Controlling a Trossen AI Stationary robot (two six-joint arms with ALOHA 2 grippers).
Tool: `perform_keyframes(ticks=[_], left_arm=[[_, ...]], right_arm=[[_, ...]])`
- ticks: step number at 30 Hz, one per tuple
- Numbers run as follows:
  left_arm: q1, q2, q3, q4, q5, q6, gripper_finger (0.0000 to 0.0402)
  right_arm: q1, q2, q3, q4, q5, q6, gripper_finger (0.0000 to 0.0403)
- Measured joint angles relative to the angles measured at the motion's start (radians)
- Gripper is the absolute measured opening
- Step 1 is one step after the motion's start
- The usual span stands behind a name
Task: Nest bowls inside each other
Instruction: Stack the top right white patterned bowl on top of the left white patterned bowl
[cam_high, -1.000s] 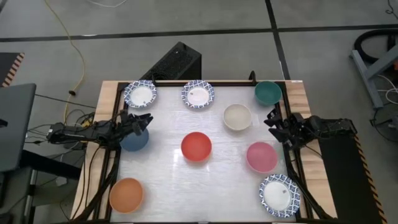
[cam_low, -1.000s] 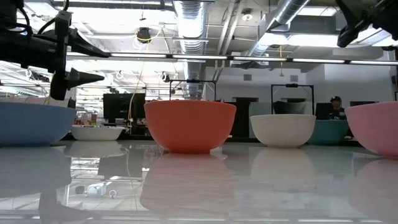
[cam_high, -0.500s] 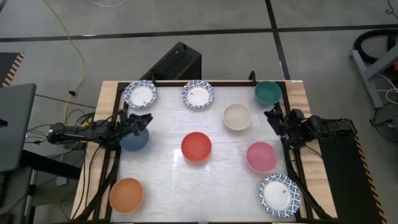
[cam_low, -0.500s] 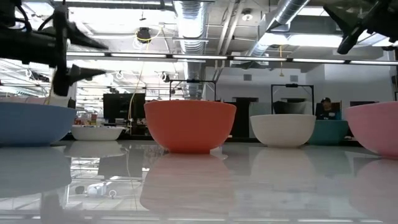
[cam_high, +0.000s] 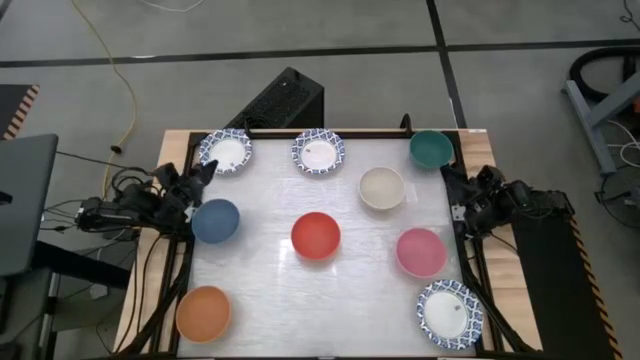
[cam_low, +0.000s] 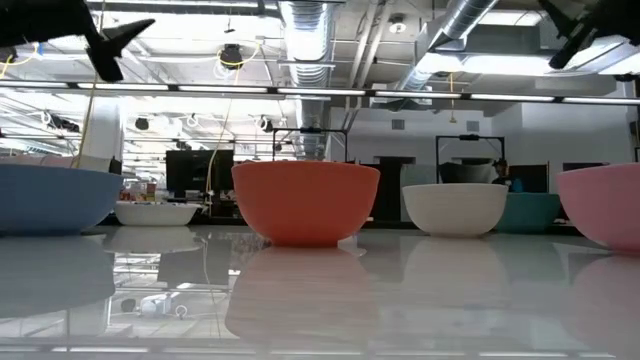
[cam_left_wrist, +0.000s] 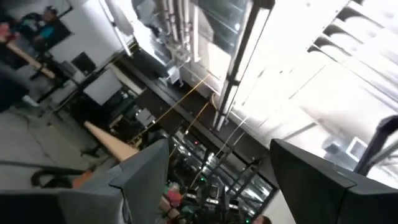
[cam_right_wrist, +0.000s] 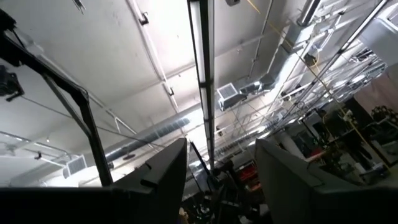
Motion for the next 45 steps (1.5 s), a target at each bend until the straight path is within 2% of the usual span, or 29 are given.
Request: perform_keyframes(ticks=[5, 9, 13, 16, 19, 23, 28, 33, 37, 41, 45], left_arm=[[0.000, 0.000, 0.029, 0.002, 0.033, -0.006, 0.0269], [0.000, 0.001, 0.046, 0.001, 0.034, -0.009, 0.0269], [0.000, 0.001, 0.068, 0.007, 0.036, 0.039, 0.0269], [0.000, 0.001, 0.087, 0.007, -0.013, 0.069, 0.0269], [0.000, 0.001, 0.102, 0.006, -0.060, 0.140, 0.0269], [0.000, 0.009, 0.149, -0.030, -0.062, 0.152, 0.0269], [0.000, 0.058, 0.282, -0.288, -0.069, 0.151, 0.0269], [0.000, 0.186, 0.502, -0.642, -0.124, 0.153, 0.0269], [0.000, 0.319, 0.700, -0.933, -0.212, 0.135, 0.0269], [0.000, 0.457, 0.882, -1.211, -0.242, 0.125, 0.0269], [0.001, 0.588, 1.000, -1.432, -0.284, 0.122, 0.0269]], right_arm=[[-0.019, 0.026, 0.074, 0.001, 0.001, -0.060, 0.0210], [-0.040, 0.106, 0.154, -0.004, 0.000, -0.118, 0.0210], [-0.065, 0.229, 0.256, -0.007, 0.000, -0.155, 0.0210], [-0.086, 0.335, 0.338, -0.025, 0.000, -0.156, 0.0210], [-0.117, 0.447, 0.432, -0.090, 0.000, -0.157, 0.0210], [-0.167, 0.574, 0.565, -0.218, 0.000, -0.205, 0.0210], [-0.227, 0.694, 0.734, -0.417, 0.014, -0.200, 0.0210], [-0.283, 0.788, 0.847, -0.594, 0.022, -0.194, 0.0210], [-0.329, 0.848, 0.868, -0.618, 0.022, -0.144, 0.0210], [-0.361, 0.904, 0.868, -0.624, 0.022, -0.088, 0.0210], [-0.372, 0.969, 0.869, -0.630, 0.022, -0.072, 0.0210]])
